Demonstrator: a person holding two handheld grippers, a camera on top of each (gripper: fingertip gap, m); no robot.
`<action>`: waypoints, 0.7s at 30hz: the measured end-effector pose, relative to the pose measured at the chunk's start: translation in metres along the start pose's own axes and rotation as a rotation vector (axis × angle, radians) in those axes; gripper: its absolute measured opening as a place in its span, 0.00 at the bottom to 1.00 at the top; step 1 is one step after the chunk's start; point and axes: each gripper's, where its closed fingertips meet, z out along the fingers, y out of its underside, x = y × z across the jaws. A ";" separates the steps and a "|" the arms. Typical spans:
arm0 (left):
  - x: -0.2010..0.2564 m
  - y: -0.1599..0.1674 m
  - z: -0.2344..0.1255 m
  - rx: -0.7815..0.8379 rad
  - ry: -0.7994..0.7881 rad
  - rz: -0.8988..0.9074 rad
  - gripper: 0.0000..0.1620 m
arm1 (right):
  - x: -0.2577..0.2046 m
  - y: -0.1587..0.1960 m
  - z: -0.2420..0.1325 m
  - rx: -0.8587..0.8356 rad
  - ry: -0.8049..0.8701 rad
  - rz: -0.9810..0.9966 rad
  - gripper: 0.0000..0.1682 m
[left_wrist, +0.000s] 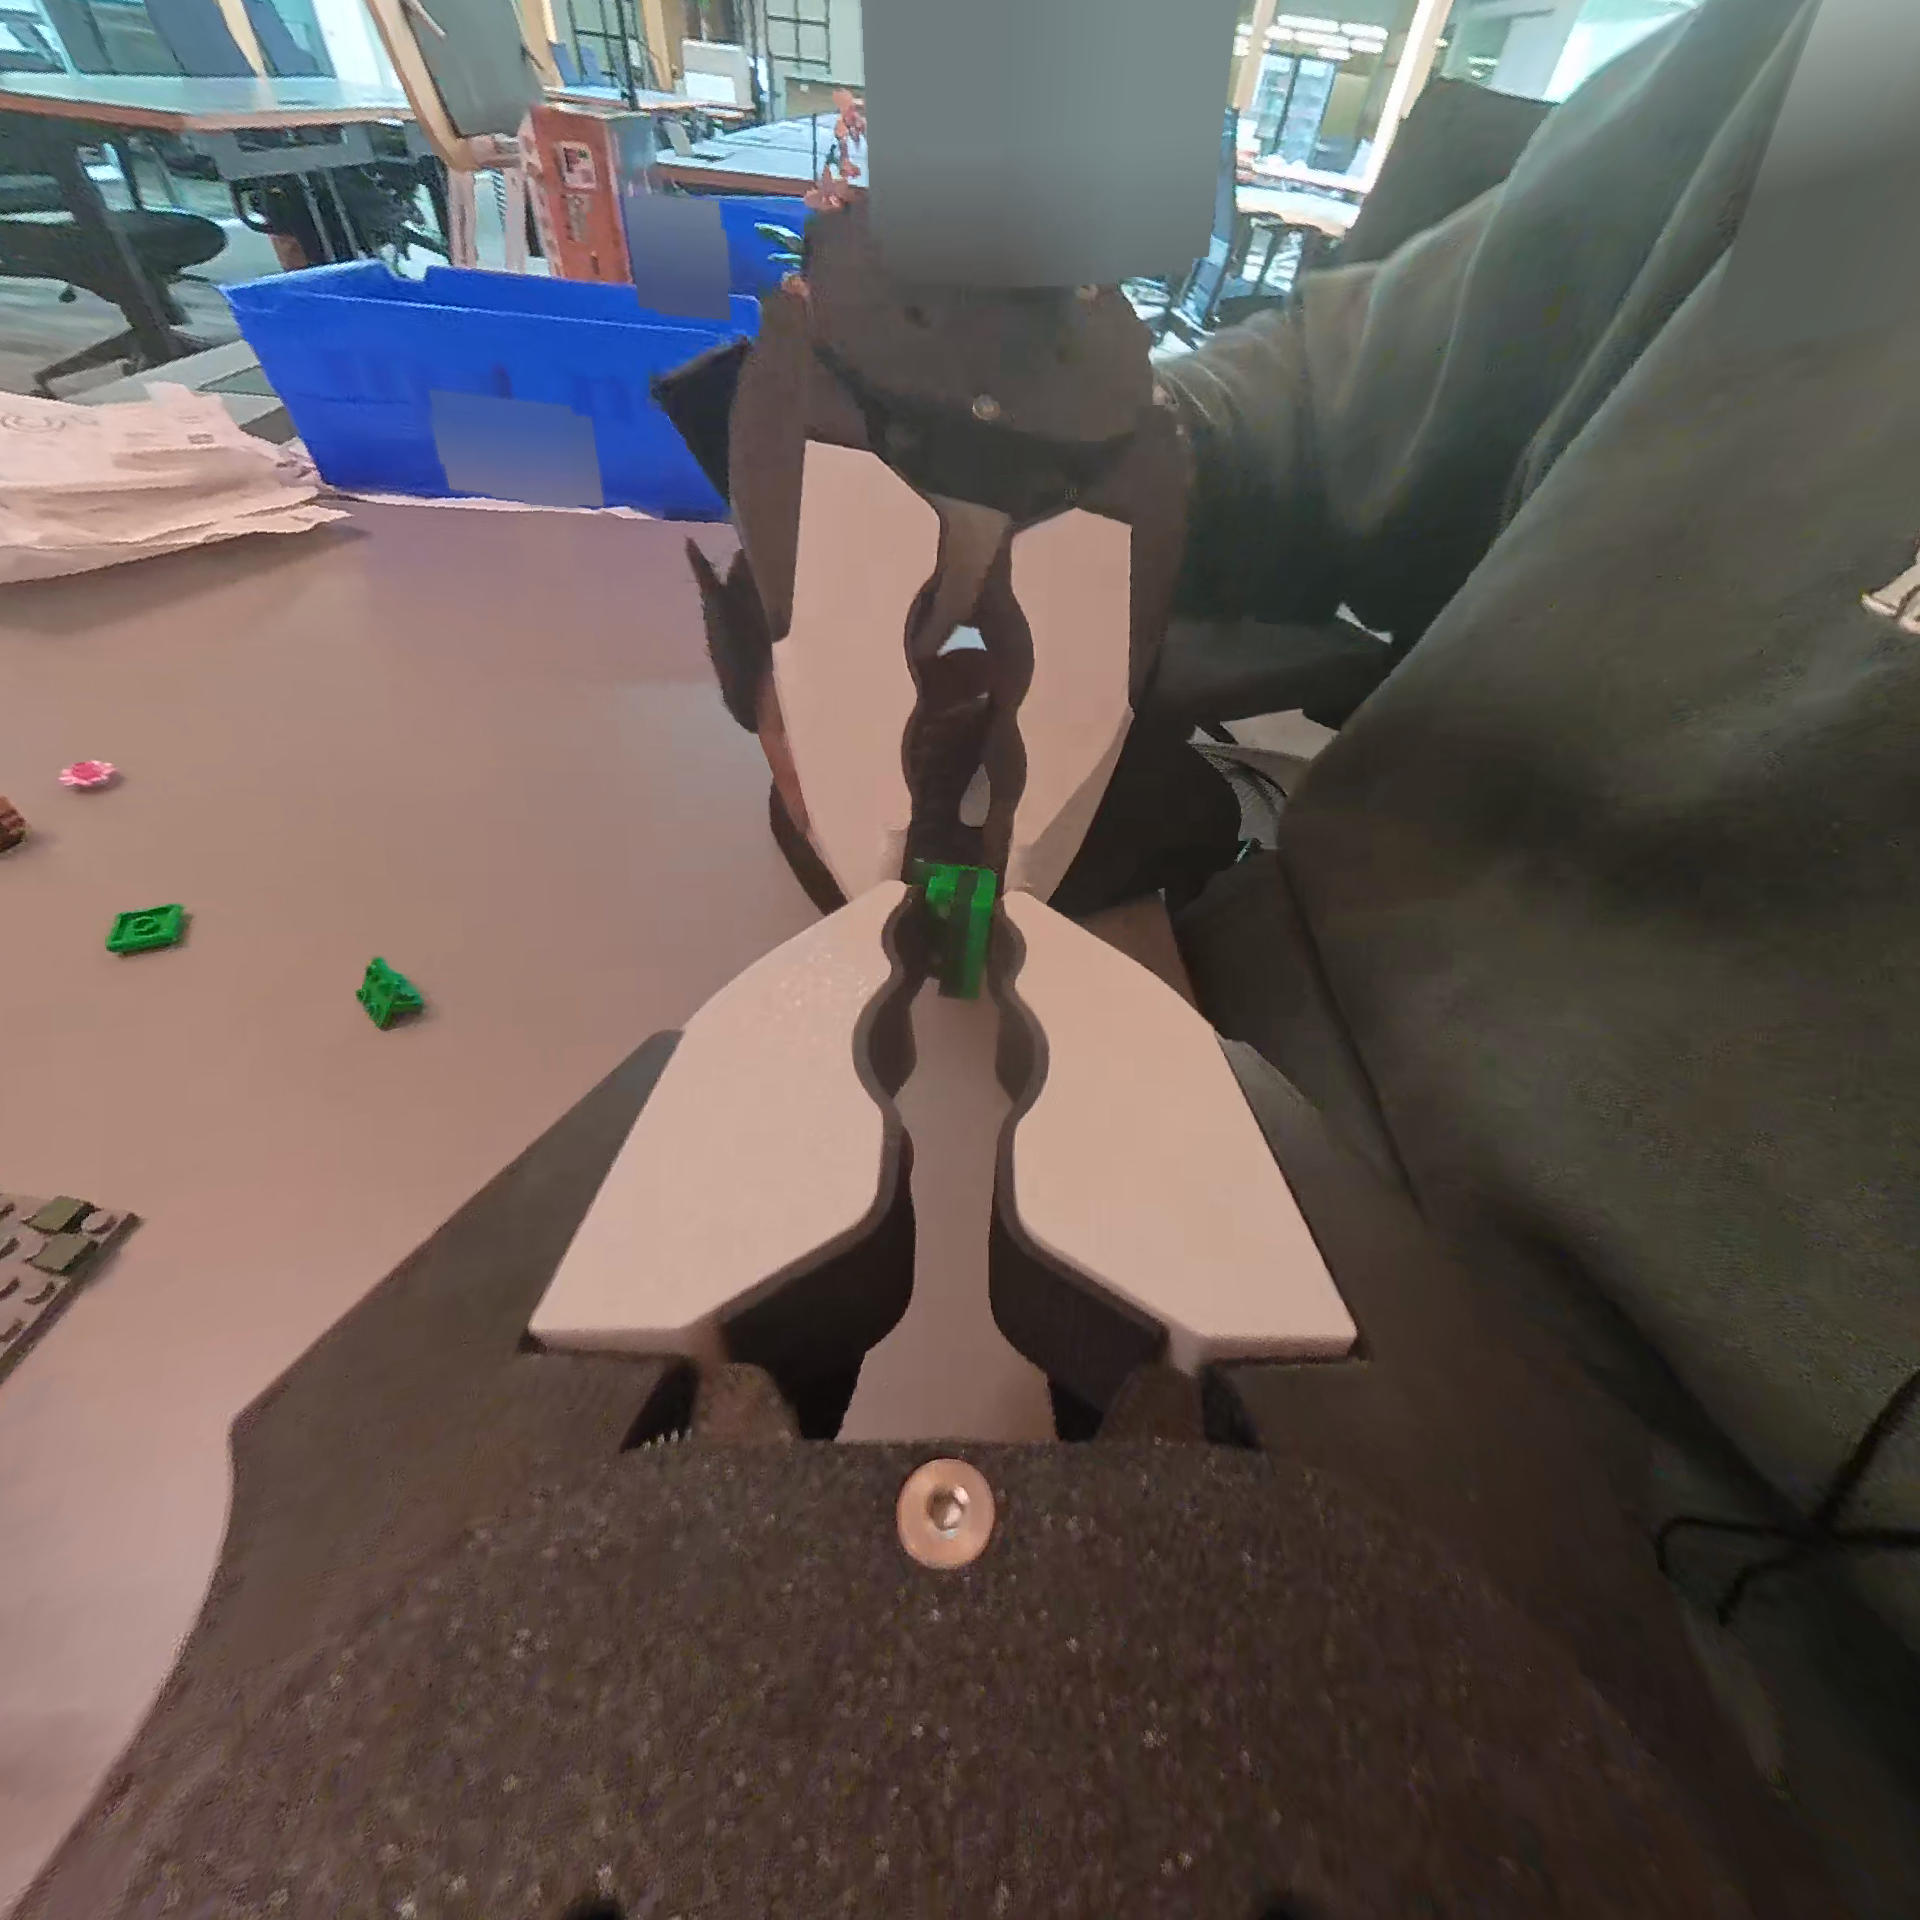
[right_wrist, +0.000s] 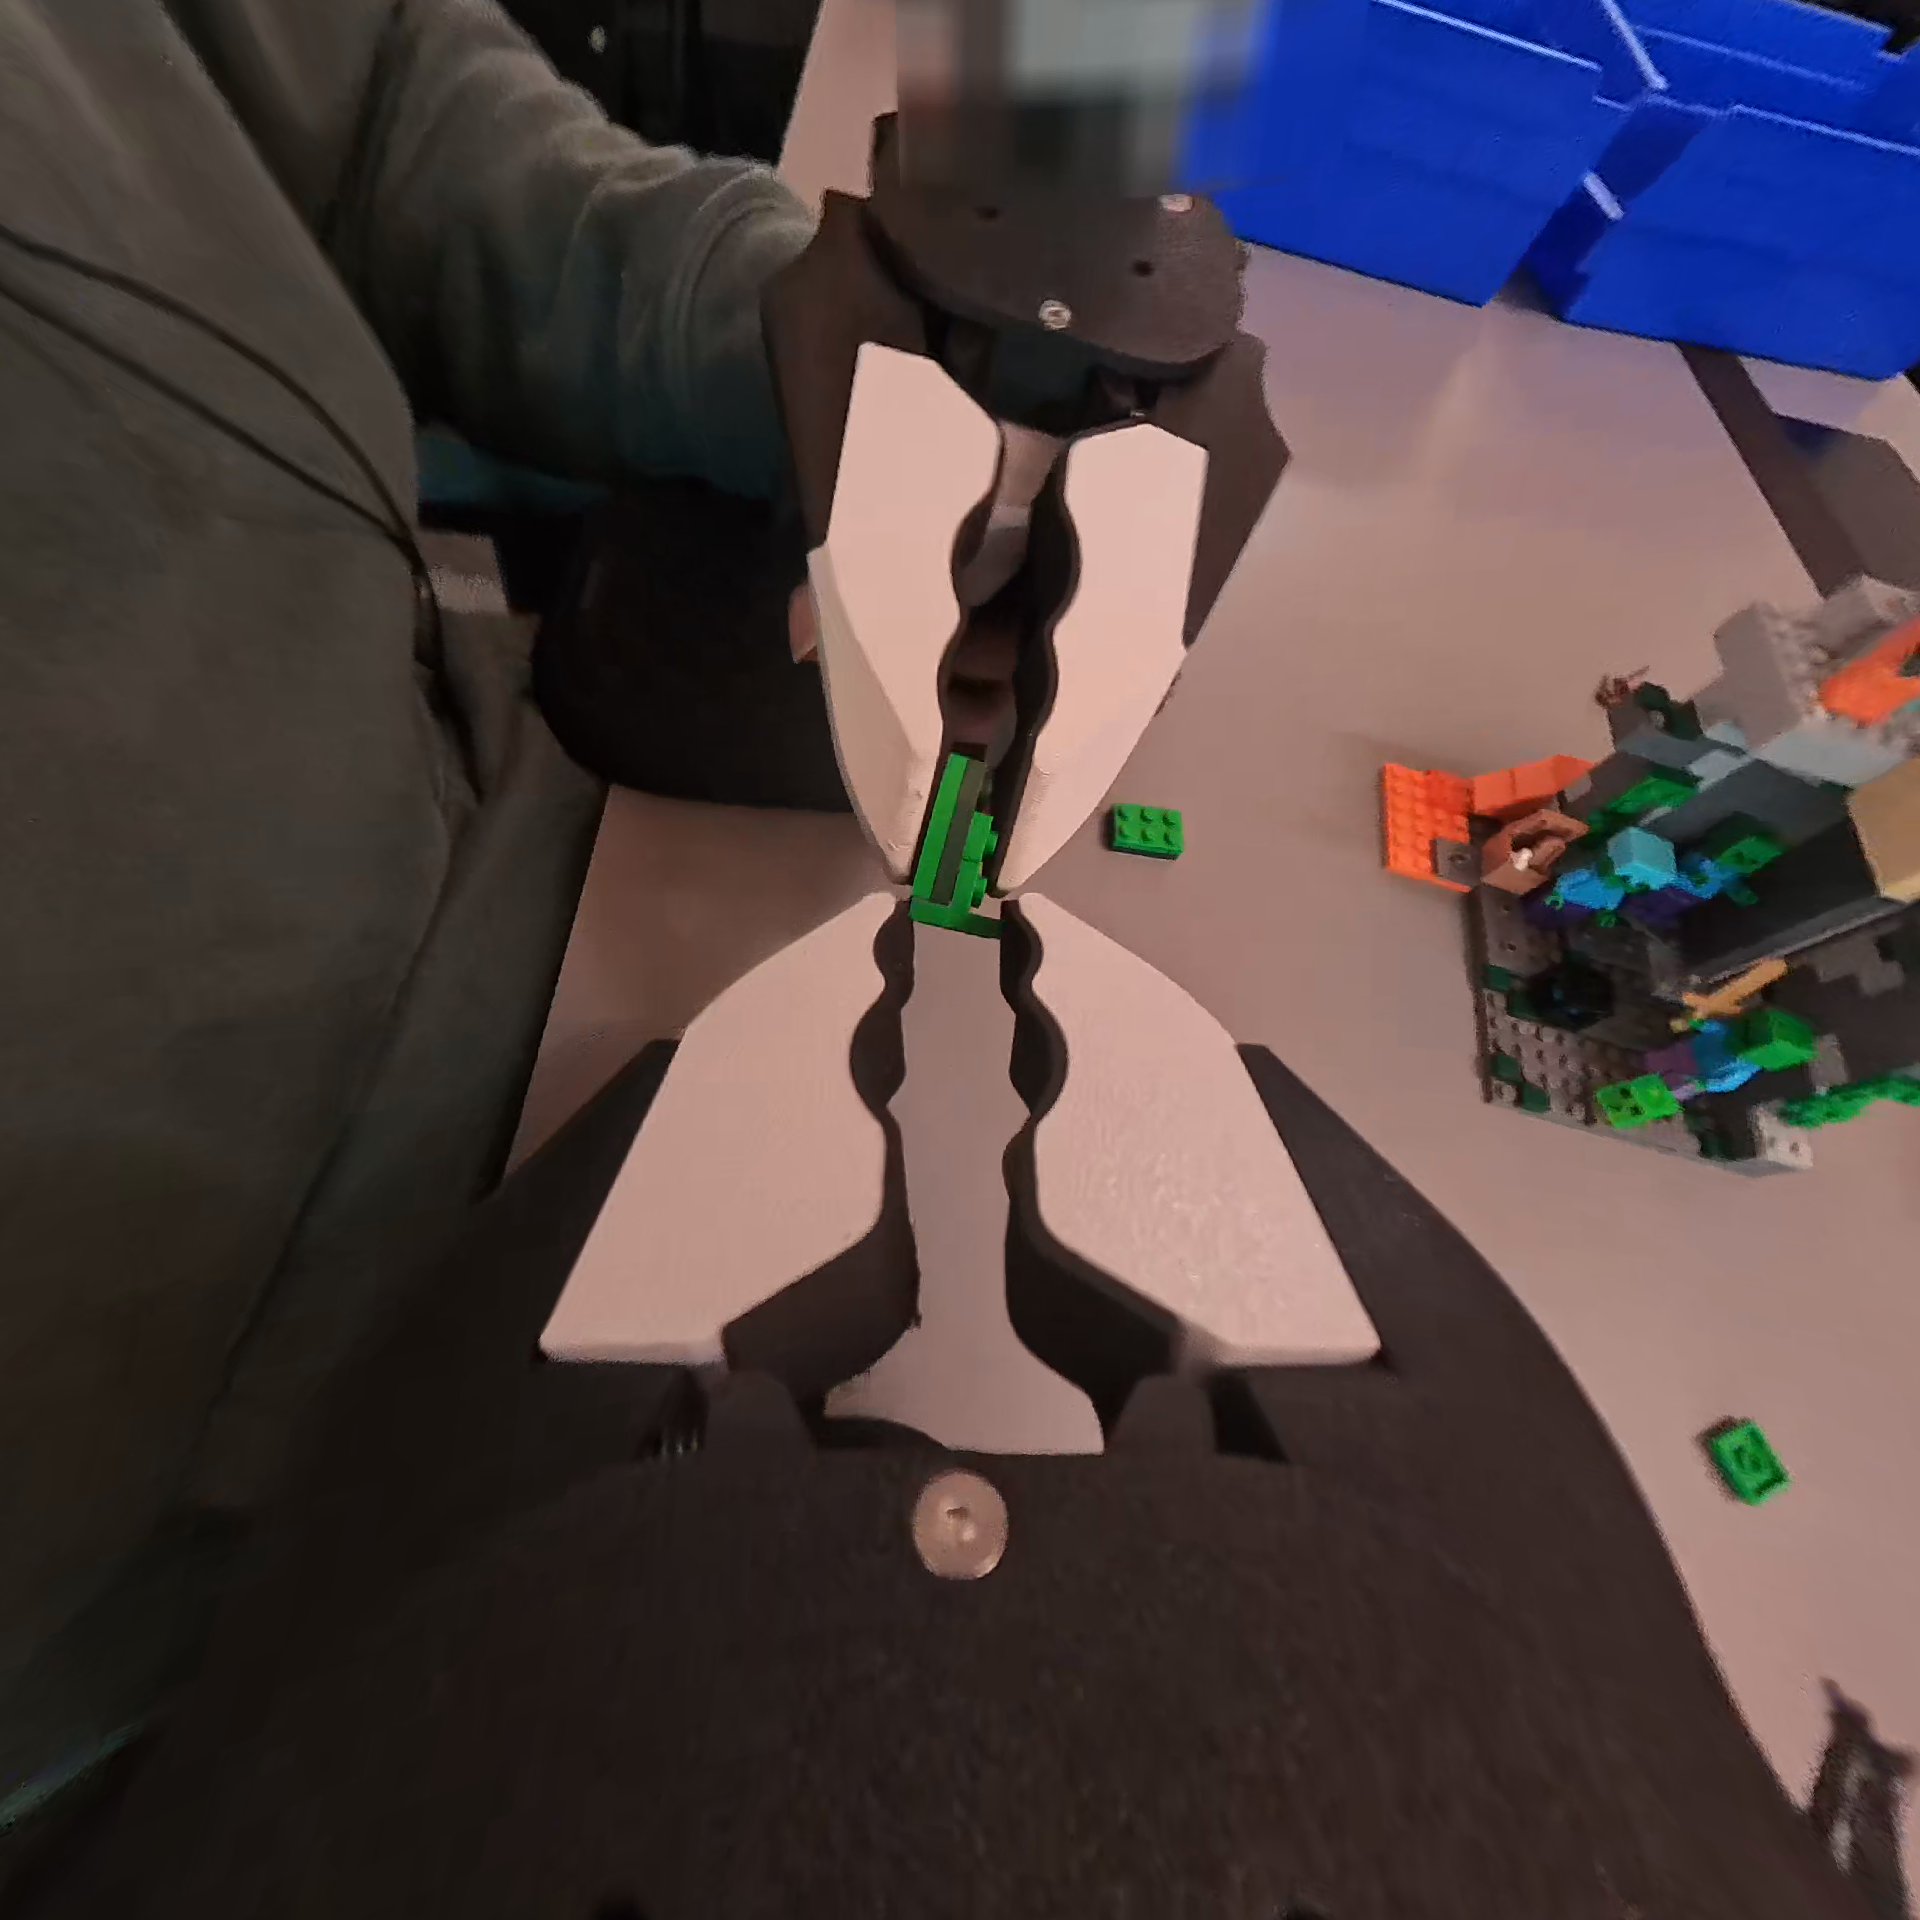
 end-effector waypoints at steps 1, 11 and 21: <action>0.003 0.001 0.000 -0.005 0.020 -0.005 0.07 | -0.003 0.000 0.000 -0.013 -0.015 -0.037 0.09; 0.021 0.005 0.002 -0.026 0.258 -0.130 0.07 | -0.019 0.006 -0.002 -0.148 -0.219 -0.342 0.03; -0.006 -0.003 -0.004 0.043 0.052 -0.040 0.07 | 0.007 0.004 0.004 -0.085 -0.066 -0.047 0.16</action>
